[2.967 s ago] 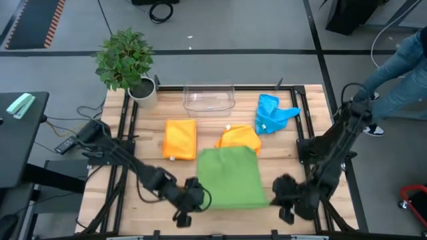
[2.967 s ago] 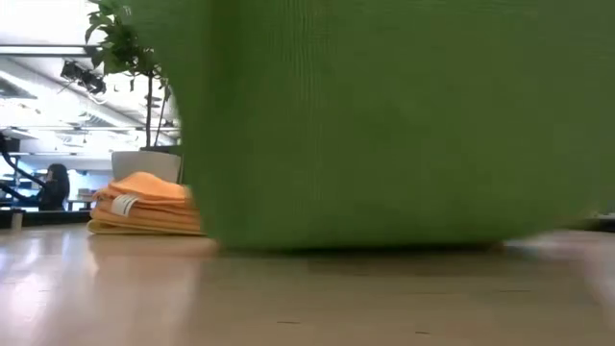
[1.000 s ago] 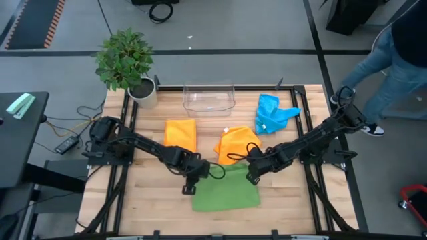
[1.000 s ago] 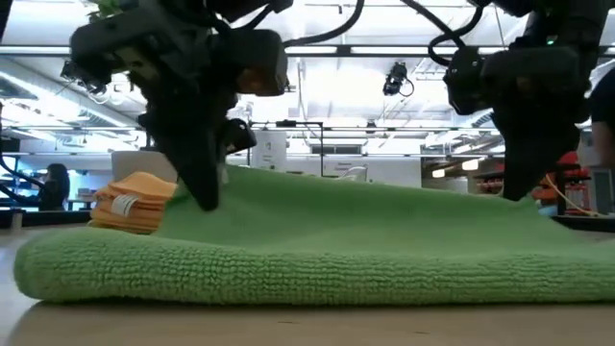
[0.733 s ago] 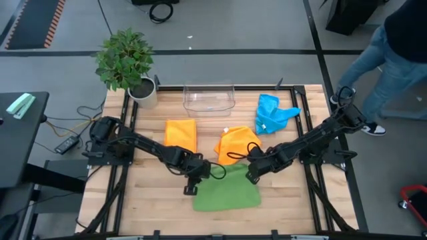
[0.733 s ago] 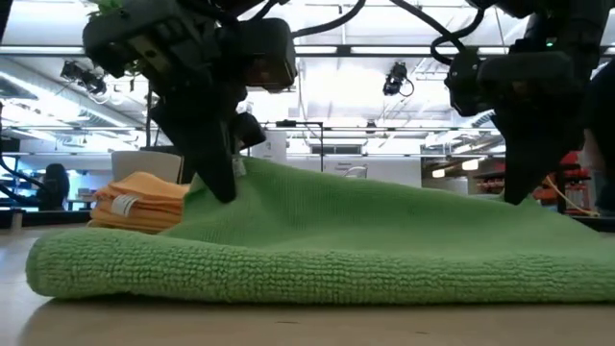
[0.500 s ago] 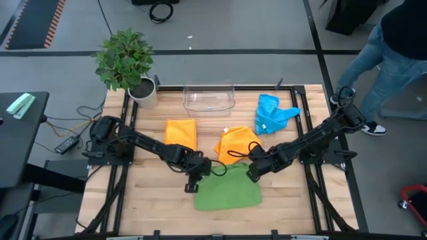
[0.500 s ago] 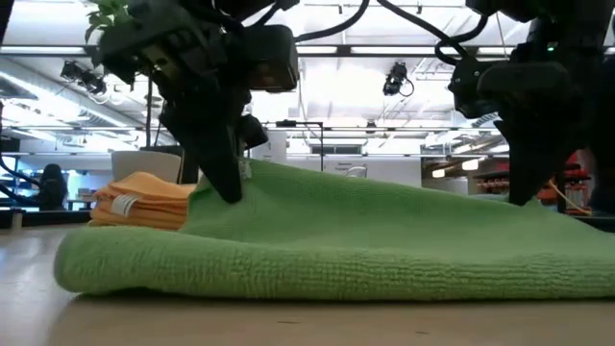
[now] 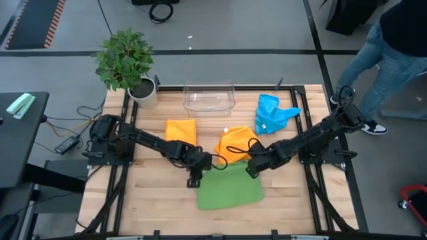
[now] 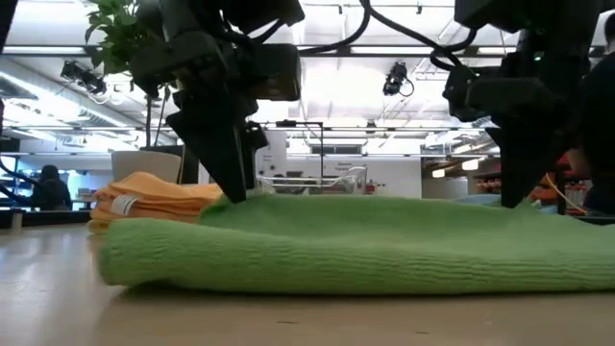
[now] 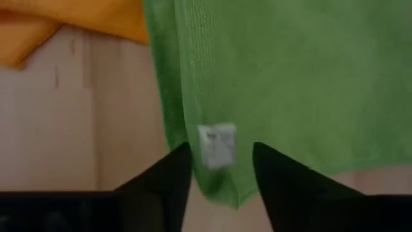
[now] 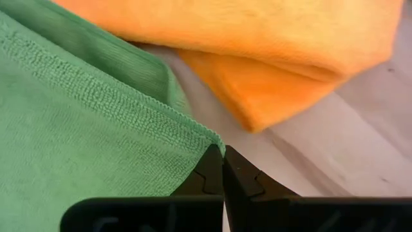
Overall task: Fold microfiber towels
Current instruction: Fold the green microfiber cloth
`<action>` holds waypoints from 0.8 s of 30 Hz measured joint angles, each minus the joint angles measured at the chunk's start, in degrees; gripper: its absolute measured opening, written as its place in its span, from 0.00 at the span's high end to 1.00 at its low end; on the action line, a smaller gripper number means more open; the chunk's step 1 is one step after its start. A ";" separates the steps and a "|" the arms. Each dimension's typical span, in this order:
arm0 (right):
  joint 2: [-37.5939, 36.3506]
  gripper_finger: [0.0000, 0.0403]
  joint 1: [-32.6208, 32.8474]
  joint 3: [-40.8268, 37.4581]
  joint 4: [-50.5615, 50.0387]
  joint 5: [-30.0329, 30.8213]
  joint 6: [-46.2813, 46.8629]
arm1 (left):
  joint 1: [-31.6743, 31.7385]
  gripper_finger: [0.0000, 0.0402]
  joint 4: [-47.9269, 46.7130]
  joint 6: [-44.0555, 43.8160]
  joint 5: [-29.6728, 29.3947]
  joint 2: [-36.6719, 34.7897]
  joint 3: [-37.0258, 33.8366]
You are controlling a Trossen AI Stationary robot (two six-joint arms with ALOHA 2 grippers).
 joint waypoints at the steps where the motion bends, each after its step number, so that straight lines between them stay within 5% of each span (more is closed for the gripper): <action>1: 0.00 1.00 -0.20 0.00 -0.46 0.06 0.10 | 0.23 0.53 -0.26 -0.02 -0.10 0.00 0.00; 9: 0.02 1.00 -0.33 0.00 -1.03 0.31 0.79 | 1.31 0.41 -2.25 -4.17 -0.87 -3.81 0.01; 16: 0.02 0.95 -0.45 0.00 -0.89 1.32 2.56 | -5.26 0.49 8.85 -1.67 0.11 -3.35 0.14; 24: -0.13 0.71 -1.88 0.01 -1.50 1.47 2.18 | -8.11 0.62 10.97 -4.67 1.41 2.61 0.02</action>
